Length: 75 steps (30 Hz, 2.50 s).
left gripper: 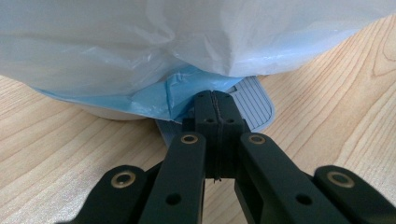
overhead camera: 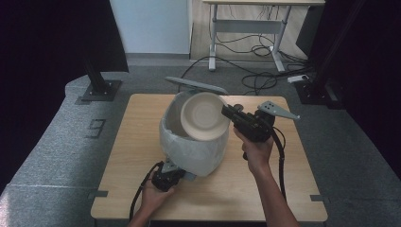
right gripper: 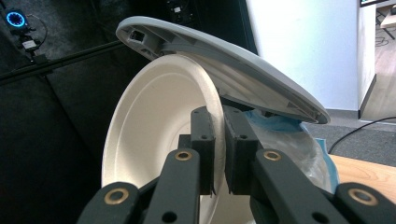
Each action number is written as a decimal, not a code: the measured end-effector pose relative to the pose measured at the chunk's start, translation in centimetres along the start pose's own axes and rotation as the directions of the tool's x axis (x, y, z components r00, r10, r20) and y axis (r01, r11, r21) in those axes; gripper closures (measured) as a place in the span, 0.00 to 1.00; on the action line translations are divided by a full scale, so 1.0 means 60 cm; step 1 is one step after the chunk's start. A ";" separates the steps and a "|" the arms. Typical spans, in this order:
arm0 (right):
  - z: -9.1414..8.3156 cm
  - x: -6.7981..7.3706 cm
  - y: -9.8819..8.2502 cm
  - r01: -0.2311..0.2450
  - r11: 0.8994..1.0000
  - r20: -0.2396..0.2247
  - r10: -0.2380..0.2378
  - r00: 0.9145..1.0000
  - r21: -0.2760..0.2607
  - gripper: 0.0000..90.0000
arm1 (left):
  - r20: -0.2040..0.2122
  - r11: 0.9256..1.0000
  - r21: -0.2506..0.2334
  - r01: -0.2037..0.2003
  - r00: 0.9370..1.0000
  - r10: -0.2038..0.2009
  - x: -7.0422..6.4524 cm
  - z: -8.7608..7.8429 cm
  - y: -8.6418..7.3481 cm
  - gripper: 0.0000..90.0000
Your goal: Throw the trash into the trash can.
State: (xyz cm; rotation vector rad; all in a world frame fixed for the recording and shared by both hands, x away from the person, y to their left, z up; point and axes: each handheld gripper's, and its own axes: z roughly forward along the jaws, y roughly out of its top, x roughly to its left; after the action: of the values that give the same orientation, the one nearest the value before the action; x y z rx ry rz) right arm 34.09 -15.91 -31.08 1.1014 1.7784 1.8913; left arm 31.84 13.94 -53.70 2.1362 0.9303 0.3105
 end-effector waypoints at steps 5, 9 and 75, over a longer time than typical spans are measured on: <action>0.006 -0.001 -0.002 0.000 1.000 0.003 0.000 1.000 0.004 0.92 | -0.001 1.000 -0.002 0.000 1.000 0.000 0.000 0.000 0.000 1.00; 0.011 -0.001 -0.003 -0.005 1.000 0.002 0.005 1.000 0.008 0.92 | -0.001 1.000 -0.003 0.000 1.000 0.000 0.000 0.000 0.000 1.00; 0.074 0.003 -0.019 0.044 0.999 0.113 -0.048 0.992 0.030 0.53 | -0.003 1.000 -0.003 -0.006 1.000 0.006 -0.001 0.000 -0.001 1.00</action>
State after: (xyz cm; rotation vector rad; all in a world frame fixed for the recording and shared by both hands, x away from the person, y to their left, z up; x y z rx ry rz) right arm 36.79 -12.48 -32.41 1.1437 1.7569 1.7465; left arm 31.79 13.90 -53.73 2.1368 0.9254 0.3180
